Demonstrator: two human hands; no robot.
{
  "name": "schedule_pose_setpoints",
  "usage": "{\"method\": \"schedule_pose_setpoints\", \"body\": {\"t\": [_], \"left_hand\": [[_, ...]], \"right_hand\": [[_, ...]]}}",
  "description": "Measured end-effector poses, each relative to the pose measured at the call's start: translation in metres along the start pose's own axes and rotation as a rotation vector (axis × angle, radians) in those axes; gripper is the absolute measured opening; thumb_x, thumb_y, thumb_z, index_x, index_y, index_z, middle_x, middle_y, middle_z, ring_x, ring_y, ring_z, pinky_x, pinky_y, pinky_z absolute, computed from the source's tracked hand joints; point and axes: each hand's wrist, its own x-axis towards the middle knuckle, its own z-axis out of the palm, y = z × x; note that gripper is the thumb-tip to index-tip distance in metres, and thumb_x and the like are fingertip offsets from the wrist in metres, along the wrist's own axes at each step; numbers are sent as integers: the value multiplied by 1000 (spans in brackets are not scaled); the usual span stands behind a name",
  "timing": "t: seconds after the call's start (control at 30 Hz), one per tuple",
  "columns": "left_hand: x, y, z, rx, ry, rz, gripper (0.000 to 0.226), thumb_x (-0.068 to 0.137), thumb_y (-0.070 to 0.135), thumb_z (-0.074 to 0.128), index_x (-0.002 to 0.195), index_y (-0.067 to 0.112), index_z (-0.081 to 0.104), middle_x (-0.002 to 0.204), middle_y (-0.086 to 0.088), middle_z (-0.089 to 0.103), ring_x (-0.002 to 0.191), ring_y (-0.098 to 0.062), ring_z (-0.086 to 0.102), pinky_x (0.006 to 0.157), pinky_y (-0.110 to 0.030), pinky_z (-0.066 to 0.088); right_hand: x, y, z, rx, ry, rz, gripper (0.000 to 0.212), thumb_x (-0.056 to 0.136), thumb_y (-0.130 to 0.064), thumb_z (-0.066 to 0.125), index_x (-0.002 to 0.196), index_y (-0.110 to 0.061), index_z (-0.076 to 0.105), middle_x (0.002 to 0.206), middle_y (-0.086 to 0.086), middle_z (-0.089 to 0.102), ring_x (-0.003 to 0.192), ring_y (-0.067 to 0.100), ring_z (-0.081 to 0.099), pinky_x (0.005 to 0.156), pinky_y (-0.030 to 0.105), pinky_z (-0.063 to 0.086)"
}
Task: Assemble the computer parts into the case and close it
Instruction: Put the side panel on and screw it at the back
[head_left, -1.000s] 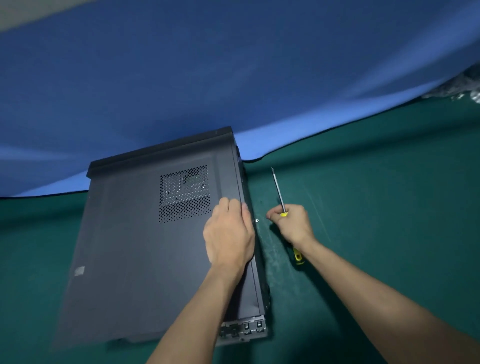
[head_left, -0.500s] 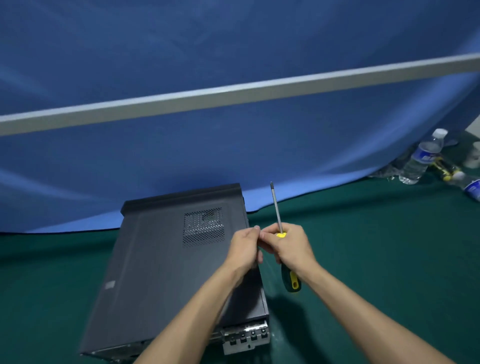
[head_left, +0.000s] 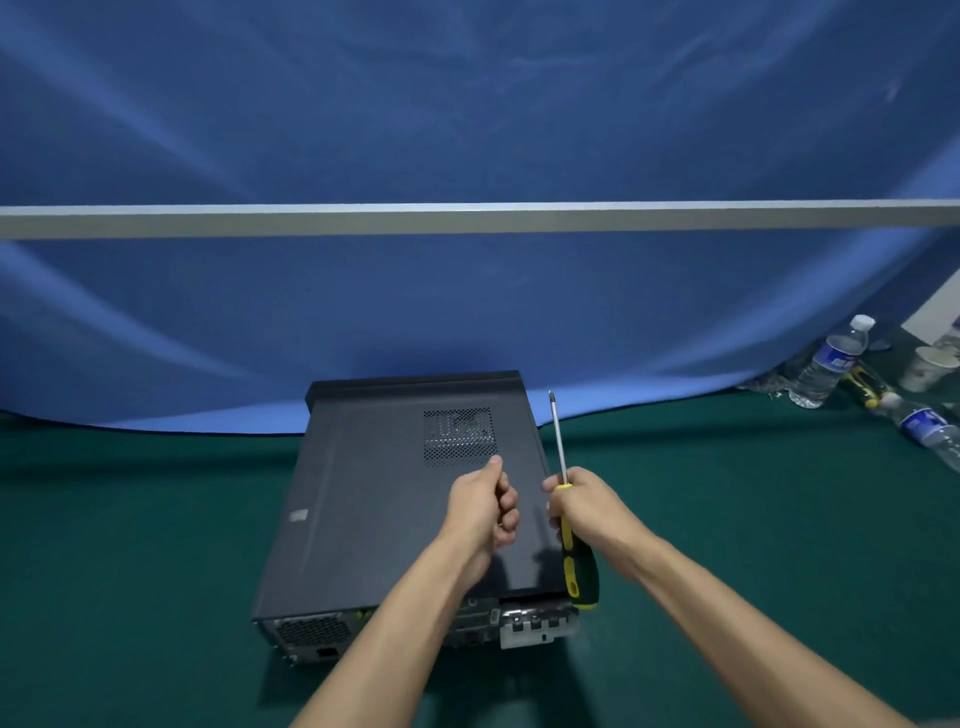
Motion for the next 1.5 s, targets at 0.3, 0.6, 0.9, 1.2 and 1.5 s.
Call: {"method": "schedule_pose_setpoints", "body": {"t": [0.3, 0.6, 0.9, 1.2, 1.5], "left_hand": [[-21, -4, -33, -625, 40, -57, 23, 97, 22, 50, 84, 7, 62, 67, -4, 71, 74, -17, 65, 62, -26, 53], [-57, -23, -22, -787, 59, -41, 28, 100, 19, 45, 93, -1, 62, 79, -14, 73, 83, -25, 67, 67, -36, 51], [-85, -64, 4, -751, 162, 16, 29, 101, 20, 44, 89, -1, 60, 75, -14, 72, 84, -25, 66, 77, -40, 50], [-91, -91, 16, -762, 236, -2, 30, 101, 21, 43, 87, 0, 59, 81, -14, 69, 82, -25, 65, 84, -40, 49], [-76, -124, 30, -671, 243, -59, 26, 99, 19, 47, 85, 0, 59, 88, -14, 67, 90, -25, 63, 84, -40, 48]], "right_hand": [[-54, 30, 0, -665, -13, -372, 38, 99, -46, 39, 135, -53, 31, 82, -19, 57, 78, 12, 53, 72, 30, 41], [-79, 51, -13, -710, 24, -453, 29, 92, -60, 43, 101, -33, 48, 78, -10, 59, 75, 19, 51, 61, 31, 34], [-104, 93, -28, -651, 6, -472, 29, 92, -61, 41, 102, -36, 49, 79, -10, 60, 80, 18, 54, 65, 31, 37], [-118, 115, -36, -686, -31, -439, 31, 93, -60, 41, 110, -37, 53, 90, -8, 64, 84, 17, 57, 70, 32, 39], [-116, 148, -39, -610, -58, -299, 29, 90, -60, 47, 100, -35, 59, 65, -11, 53, 63, 8, 48, 59, 28, 34]]}}
